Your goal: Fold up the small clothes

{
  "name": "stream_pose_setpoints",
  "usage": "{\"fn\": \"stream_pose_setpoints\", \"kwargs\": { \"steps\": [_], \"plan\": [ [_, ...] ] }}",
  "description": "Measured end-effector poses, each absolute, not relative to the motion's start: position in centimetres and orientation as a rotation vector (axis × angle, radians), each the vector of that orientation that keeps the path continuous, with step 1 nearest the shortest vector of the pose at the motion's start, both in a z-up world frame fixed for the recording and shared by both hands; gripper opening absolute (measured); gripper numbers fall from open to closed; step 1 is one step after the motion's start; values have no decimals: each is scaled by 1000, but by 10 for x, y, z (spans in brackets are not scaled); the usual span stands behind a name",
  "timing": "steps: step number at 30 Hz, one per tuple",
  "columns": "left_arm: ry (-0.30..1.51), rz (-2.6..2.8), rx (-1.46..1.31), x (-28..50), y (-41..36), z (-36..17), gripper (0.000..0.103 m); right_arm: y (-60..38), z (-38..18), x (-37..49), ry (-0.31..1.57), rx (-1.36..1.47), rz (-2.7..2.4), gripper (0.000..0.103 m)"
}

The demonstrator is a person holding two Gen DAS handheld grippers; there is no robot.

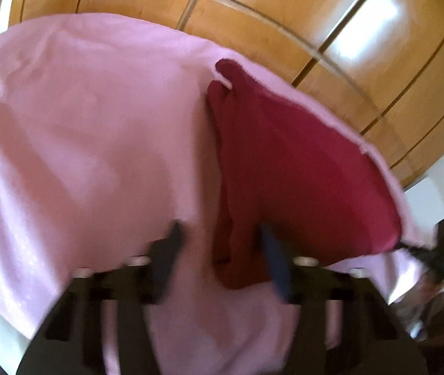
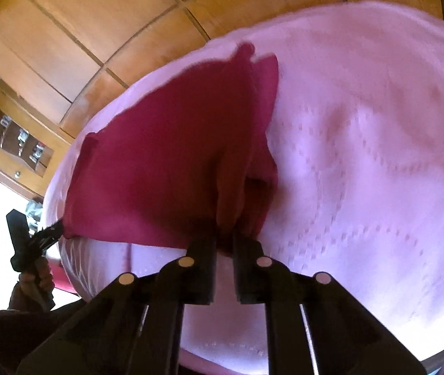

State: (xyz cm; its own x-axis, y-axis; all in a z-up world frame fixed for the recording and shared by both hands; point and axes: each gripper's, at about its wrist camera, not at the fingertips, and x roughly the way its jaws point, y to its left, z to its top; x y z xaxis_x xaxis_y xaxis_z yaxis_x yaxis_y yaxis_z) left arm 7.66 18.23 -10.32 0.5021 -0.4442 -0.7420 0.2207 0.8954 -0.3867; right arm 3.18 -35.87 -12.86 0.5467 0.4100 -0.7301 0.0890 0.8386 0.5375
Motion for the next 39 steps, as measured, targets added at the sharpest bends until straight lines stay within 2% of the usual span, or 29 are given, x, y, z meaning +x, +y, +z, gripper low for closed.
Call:
{"fn": "stream_pose_setpoints", "kwargs": {
  "steps": [1,3,5,8,9,11,13,19,22,23,24,25,26,29,32,34,36,39],
  "plan": [
    [964,-417,-240,77,182,-102,27,-361,-118,29,963,550,205,7],
    [958,-431,-174,76,178,-101,20,-367,-98,21,912,517,224,7],
    [950,-431,-71,74,169,-102,19,-371,-99,17,936,471,208,6],
    [952,-447,-11,76,166,-106,19,-372,-149,24,1106,422,137,8],
    [955,-447,-12,78,170,-105,19,-371,-150,22,1088,428,135,8],
    [953,-441,-11,75,178,-102,19,-375,-142,19,1058,466,133,16],
    [953,-442,-36,72,186,-101,19,-378,-135,14,1055,434,103,33],
    [931,-388,-173,64,212,-84,19,-378,-105,14,1009,333,1,34],
    [867,-401,-247,60,218,-66,19,-358,-91,26,934,322,28,61],
    [850,-408,-259,59,216,-62,21,-347,-86,33,907,314,42,65],
    [835,-424,-269,59,211,-58,26,-331,-80,44,883,295,65,67],
    [828,-433,-270,58,206,-57,37,-320,-78,53,870,279,84,75],
    [817,-435,-264,58,201,-57,40,-304,-76,66,854,254,94,82],
    [853,-455,-189,58,178,-67,40,-277,-83,93,845,191,87,84],
    [972,-345,-36,63,168,-103,40,-268,-116,118,907,126,22,85],
    [970,-369,-135,61,186,-111,40,-274,-141,126,936,134,24,88],
    [983,-367,-199,62,197,-107,40,-274,-148,116,847,134,36,88],
    [961,-361,-236,66,201,-96,40,-268,-149,111,823,104,19,89]
  ]
}}
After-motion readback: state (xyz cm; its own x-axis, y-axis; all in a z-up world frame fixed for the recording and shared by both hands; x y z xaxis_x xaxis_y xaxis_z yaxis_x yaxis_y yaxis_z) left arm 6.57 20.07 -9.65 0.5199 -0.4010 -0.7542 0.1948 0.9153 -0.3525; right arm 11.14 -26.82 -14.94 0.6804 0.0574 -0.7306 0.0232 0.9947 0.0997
